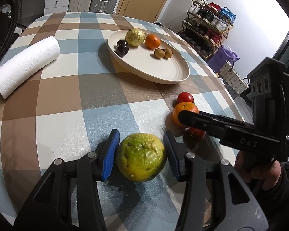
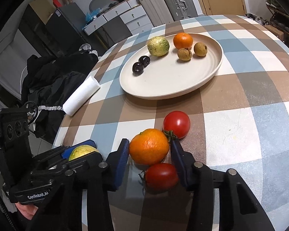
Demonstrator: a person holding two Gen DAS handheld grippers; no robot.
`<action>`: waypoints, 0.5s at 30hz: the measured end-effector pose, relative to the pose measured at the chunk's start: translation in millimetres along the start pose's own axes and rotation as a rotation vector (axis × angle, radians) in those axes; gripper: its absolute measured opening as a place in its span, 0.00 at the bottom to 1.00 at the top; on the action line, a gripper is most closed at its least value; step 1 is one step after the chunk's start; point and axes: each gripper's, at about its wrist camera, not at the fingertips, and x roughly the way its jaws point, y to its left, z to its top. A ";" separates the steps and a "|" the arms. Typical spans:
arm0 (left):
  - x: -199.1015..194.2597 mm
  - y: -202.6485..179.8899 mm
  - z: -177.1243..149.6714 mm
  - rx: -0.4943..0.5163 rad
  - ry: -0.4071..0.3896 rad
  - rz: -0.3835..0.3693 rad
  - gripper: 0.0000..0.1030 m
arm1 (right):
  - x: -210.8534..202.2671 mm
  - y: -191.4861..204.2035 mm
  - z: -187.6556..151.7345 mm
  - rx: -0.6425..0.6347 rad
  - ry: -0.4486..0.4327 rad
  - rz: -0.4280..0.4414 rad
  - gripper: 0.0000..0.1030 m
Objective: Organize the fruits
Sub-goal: 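Grasp the loose orange with the right tool while the left tool holds the pomelo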
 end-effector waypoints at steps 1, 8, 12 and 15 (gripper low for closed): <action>0.2 0.1 1.0 -0.004 0.005 0.000 0.43 | -0.4 0.6 -0.3 -0.005 -0.002 0.000 0.41; 1.8 9.7 4.9 -0.057 0.036 -0.027 0.43 | -14.1 5.1 -3.4 -0.033 -0.068 0.019 0.40; -0.5 15.8 10.4 -0.098 0.043 -0.048 0.43 | -24.7 3.4 -1.2 -0.030 -0.117 0.056 0.40; -2.4 16.5 17.0 -0.118 0.045 -0.074 0.43 | -25.3 0.3 -0.4 -0.021 -0.115 0.062 0.40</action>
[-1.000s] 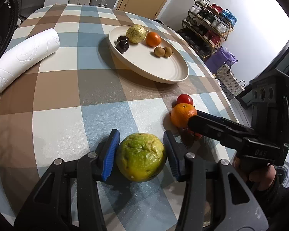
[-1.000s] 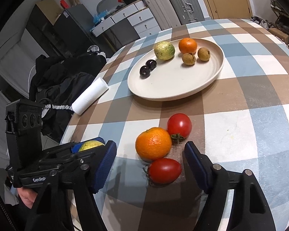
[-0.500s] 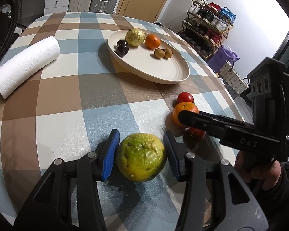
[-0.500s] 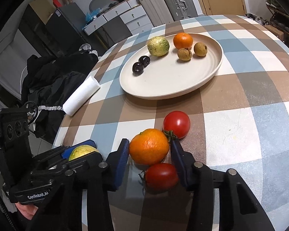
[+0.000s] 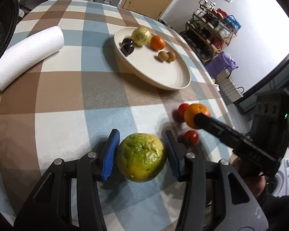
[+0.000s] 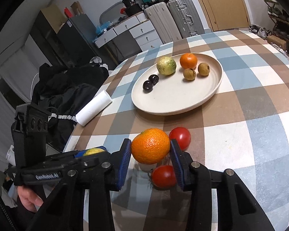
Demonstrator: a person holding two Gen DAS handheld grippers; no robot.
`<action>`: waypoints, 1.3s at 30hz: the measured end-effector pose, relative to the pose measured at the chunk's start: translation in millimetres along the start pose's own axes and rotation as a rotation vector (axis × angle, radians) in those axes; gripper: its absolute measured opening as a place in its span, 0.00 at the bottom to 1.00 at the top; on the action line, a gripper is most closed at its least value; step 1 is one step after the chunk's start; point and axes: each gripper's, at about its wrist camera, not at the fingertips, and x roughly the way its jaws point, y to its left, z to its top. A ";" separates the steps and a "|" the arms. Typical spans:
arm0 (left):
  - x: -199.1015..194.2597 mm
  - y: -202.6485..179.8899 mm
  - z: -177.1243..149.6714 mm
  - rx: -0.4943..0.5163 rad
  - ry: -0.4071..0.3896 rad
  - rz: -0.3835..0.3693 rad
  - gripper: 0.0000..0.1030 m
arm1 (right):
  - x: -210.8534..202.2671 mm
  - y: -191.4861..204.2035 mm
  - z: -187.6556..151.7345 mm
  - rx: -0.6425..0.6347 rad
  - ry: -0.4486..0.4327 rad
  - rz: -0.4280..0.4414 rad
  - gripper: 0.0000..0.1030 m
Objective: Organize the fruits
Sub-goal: 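Grasp the loose orange with the right tool while the left tool holds the pomelo, then carry the pomelo and orange onto the cream plate and open both tools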
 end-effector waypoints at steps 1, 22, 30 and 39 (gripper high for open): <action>-0.8 -0.8 3.4 -0.004 -0.001 -0.007 0.43 | -0.3 -1.2 0.1 0.004 0.000 0.006 0.40; 33.1 -30.3 127.0 -0.024 -0.052 -0.035 0.43 | 2.6 -37.8 68.5 -0.009 -0.022 0.037 0.40; 79.0 -24.6 164.1 -0.066 -0.022 -0.028 0.43 | 43.5 -45.9 90.3 -0.033 0.065 0.044 0.40; 112.6 -9.7 185.5 -0.094 -0.001 -0.006 0.43 | 75.8 -51.7 110.1 -0.055 0.119 0.042 0.40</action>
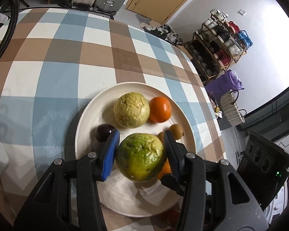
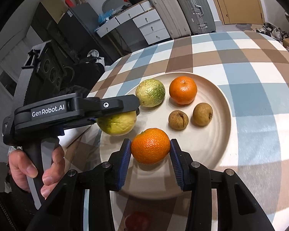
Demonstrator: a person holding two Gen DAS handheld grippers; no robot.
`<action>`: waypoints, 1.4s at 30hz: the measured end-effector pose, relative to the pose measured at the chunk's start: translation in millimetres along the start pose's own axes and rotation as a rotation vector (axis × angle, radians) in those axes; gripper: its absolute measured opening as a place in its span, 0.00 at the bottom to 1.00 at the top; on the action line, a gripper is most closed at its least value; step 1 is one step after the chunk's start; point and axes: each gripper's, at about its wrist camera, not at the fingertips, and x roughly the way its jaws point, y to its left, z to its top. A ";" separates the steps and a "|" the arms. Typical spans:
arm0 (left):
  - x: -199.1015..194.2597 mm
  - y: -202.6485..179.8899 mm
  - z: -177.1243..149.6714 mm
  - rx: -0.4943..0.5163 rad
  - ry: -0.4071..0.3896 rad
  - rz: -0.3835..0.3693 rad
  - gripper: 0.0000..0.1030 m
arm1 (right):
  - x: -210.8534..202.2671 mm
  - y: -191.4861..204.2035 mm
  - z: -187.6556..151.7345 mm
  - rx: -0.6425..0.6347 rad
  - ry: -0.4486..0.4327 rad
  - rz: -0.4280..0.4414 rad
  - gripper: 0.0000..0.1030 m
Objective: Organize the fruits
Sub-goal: 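Carry the pomelo and orange onto the cream plate and open both tools, then withdraw both tools from the plate toward the two tomatoes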
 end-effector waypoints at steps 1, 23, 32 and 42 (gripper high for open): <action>2.9 1.0 1.6 -0.004 0.001 -0.004 0.43 | 2.9 0.1 1.6 -0.003 0.006 0.001 0.40; 1.7 -9.8 7.5 0.002 -0.030 0.044 0.43 | 9.4 8.1 18.1 -0.030 -0.021 -0.074 0.47; -24.7 -28.4 -3.9 0.063 -0.059 0.116 0.45 | -27.2 14.1 9.2 -0.037 -0.097 -0.075 0.57; -79.9 -58.0 -40.0 0.155 -0.152 0.189 0.62 | -86.3 4.3 -25.7 0.019 -0.205 -0.114 0.85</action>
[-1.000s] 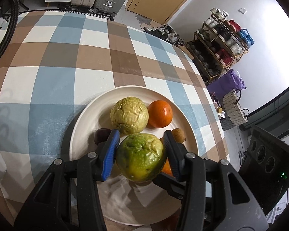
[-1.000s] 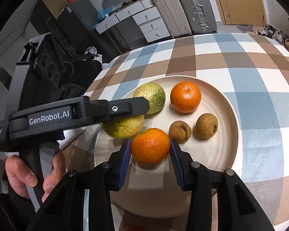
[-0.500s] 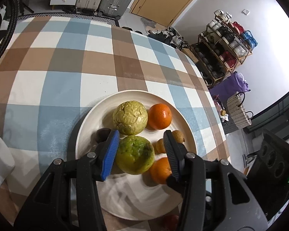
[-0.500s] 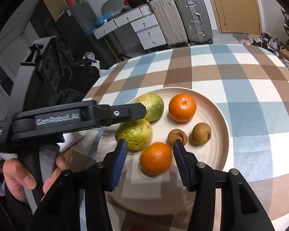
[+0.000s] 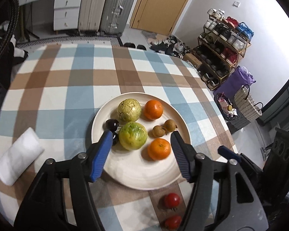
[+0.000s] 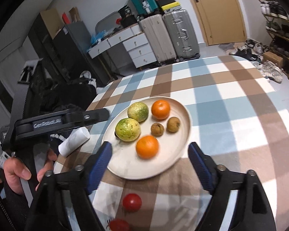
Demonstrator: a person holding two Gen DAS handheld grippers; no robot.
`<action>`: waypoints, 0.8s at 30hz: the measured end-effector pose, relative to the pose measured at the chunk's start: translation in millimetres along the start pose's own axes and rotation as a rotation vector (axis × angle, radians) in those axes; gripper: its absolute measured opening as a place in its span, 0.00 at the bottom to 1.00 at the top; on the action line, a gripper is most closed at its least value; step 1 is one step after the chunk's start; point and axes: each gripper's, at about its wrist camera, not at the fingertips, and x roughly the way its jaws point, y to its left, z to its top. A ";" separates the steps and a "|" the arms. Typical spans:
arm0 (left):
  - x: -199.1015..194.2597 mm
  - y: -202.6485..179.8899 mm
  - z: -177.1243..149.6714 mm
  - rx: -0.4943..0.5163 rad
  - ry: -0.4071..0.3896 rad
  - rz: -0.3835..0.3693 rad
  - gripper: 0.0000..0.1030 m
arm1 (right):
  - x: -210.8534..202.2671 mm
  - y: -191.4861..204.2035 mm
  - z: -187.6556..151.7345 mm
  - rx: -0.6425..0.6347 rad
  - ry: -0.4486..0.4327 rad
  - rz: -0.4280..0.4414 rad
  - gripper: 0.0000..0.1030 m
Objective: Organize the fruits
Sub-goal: 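Withdraw both tools from the plate toward the two tomatoes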
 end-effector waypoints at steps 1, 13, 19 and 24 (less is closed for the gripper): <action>-6.6 -2.5 -3.1 0.008 -0.011 0.009 0.67 | -7.5 -0.9 -2.6 0.006 -0.013 -0.001 0.86; -80.8 -23.3 -44.8 0.068 -0.132 0.083 0.85 | -83.4 18.1 -27.4 -0.031 -0.182 -0.005 1.00; -107.0 -27.2 -75.7 0.091 -0.168 0.068 0.91 | -109.1 29.4 -44.0 -0.069 -0.245 -0.018 1.00; -110.5 -35.1 -108.7 0.123 -0.165 0.074 0.99 | -118.0 32.7 -60.4 -0.077 -0.256 -0.045 1.00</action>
